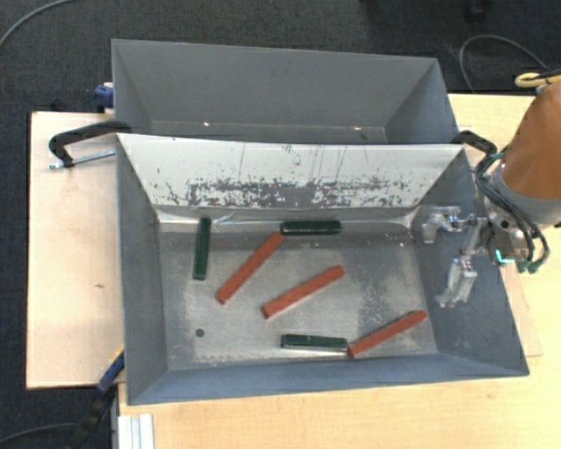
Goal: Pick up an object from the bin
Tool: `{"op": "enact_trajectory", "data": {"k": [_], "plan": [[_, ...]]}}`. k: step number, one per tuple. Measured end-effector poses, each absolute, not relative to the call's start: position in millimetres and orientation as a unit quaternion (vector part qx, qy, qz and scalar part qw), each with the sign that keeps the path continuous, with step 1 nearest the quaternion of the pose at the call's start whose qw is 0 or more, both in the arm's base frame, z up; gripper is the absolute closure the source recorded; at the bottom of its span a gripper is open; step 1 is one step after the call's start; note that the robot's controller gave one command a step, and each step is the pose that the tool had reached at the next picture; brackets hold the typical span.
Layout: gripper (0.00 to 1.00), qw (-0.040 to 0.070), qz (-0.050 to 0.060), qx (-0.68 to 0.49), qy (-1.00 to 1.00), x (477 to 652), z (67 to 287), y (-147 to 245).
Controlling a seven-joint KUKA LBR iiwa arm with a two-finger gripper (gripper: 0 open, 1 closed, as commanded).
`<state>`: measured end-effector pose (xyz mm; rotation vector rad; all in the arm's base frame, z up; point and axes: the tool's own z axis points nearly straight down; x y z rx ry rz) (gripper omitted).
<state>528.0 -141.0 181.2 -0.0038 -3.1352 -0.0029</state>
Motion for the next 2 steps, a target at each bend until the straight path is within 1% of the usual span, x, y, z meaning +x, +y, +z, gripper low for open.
{"op": "enact_trajectory", "data": {"k": [1, 2], "plan": [[0.0, 0.004, -0.002, 0.012, -1.0, 504.1, 66.4, -105.1], [1.0, -0.001, 0.0, 0.011, -1.0, 507.0, 71.3, -106.7]]}}
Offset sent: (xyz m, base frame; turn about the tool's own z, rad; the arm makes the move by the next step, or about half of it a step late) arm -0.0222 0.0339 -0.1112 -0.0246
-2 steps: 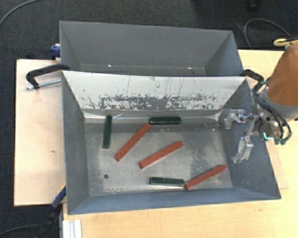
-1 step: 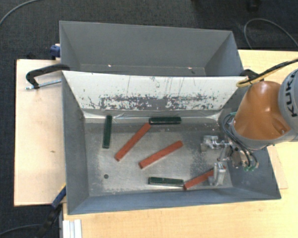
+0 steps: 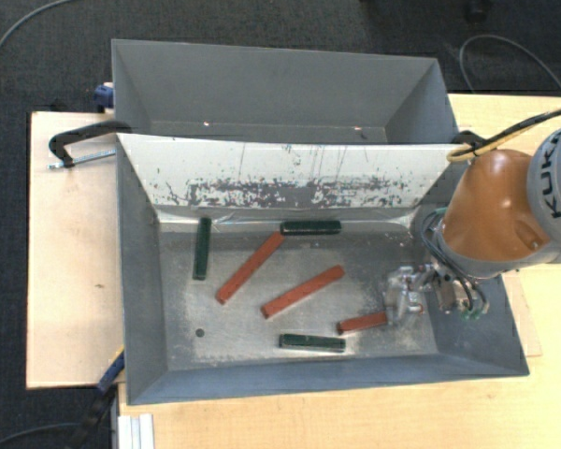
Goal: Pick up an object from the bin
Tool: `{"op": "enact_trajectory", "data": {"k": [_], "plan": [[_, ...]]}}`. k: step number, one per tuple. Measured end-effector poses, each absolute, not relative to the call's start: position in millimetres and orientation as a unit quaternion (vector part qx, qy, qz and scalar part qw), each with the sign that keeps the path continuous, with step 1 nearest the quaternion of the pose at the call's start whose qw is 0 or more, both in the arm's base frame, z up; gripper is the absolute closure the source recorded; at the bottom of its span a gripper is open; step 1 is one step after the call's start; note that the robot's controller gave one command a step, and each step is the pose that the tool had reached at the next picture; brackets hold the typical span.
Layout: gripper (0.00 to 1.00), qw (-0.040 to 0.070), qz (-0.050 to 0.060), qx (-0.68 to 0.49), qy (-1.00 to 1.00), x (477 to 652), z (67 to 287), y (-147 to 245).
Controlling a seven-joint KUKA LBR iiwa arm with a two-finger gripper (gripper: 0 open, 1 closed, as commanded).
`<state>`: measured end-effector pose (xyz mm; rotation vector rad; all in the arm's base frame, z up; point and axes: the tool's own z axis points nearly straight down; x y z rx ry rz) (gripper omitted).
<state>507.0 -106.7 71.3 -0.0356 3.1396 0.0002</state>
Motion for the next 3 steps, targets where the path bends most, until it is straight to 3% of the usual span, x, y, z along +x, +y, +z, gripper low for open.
{"op": "enact_trajectory", "data": {"k": [1, 2, 3], "plan": [[0.0, 0.001, 0.0, -0.011, 1.0, 507.1, 71, -107], [0.0, 0.005, -0.002, -0.246, 0.969, 557.7, 77, -154], [0.0, 0.009, -0.001, -0.247, 0.969, 586.5, 174, -82]]}}
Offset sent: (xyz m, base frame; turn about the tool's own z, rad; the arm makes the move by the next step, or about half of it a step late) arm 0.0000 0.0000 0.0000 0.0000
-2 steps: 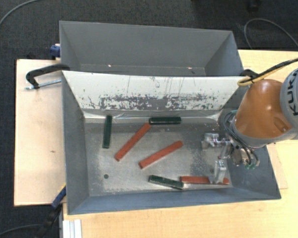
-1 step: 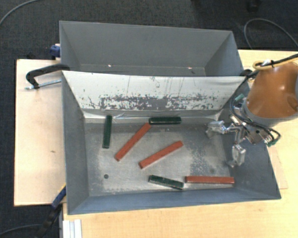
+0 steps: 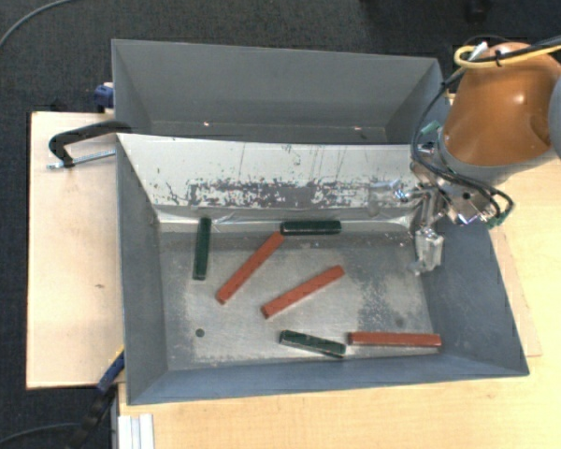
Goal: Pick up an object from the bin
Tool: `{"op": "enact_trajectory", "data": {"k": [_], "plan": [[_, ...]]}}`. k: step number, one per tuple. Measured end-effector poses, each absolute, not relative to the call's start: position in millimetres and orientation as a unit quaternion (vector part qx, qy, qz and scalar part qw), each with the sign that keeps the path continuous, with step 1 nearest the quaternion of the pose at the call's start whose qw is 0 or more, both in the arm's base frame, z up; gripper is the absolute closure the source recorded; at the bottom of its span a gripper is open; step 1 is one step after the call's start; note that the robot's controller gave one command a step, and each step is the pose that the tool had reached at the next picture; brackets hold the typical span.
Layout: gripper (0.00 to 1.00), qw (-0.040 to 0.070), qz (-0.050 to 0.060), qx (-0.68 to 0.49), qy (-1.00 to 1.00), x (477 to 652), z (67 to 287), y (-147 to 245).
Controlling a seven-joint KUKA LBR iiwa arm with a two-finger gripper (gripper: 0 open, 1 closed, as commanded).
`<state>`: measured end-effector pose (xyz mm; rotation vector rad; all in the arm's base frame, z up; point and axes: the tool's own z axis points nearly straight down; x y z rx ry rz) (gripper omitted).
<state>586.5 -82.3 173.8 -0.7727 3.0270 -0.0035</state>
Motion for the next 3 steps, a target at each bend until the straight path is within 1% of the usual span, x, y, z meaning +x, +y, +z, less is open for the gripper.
{"op": "enact_trajectory", "data": {"k": [1, 2, 3], "plan": [[0.0, 0.001, 0.002, -0.258, 0.966, 600.5, 134, -19], [0.0, -0.002, 0.003, -0.293, 0.956, 580.0, 67, 30], [1.0, 0.002, 0.001, -0.29, 0.957, 582.8, 71, 27]]}}
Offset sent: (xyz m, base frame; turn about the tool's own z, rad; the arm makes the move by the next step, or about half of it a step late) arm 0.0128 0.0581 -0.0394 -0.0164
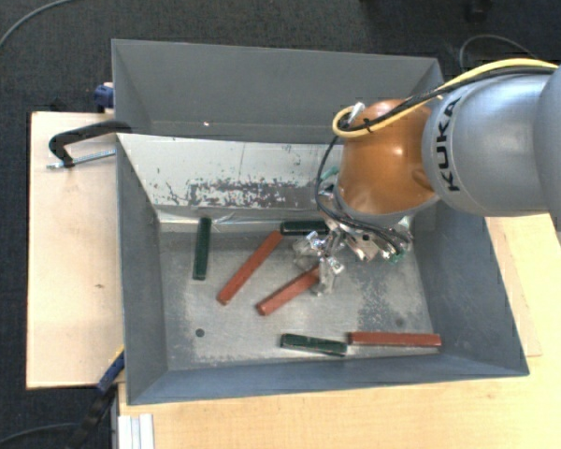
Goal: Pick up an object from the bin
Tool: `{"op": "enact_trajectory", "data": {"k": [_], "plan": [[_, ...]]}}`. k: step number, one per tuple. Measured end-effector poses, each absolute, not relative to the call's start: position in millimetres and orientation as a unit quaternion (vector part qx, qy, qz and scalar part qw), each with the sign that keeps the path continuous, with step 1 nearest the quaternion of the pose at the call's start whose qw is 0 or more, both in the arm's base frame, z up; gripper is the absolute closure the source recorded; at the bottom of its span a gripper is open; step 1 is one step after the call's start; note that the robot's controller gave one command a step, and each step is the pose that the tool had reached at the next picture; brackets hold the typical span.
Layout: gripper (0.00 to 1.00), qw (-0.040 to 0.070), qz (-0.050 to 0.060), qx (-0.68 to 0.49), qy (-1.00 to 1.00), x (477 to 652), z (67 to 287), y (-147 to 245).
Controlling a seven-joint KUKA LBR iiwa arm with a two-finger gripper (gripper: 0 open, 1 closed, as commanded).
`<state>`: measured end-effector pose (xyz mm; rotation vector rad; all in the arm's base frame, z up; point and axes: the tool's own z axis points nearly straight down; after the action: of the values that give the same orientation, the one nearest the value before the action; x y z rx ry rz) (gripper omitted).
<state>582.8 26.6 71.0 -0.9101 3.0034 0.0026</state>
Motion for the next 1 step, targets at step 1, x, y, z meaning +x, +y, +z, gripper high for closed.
{"op": "enact_trajectory", "data": {"k": [1], "plan": [[1.0, 0.008, 0.0, -0.373, 0.928, 603.7, 162.9, 104.8]]}}
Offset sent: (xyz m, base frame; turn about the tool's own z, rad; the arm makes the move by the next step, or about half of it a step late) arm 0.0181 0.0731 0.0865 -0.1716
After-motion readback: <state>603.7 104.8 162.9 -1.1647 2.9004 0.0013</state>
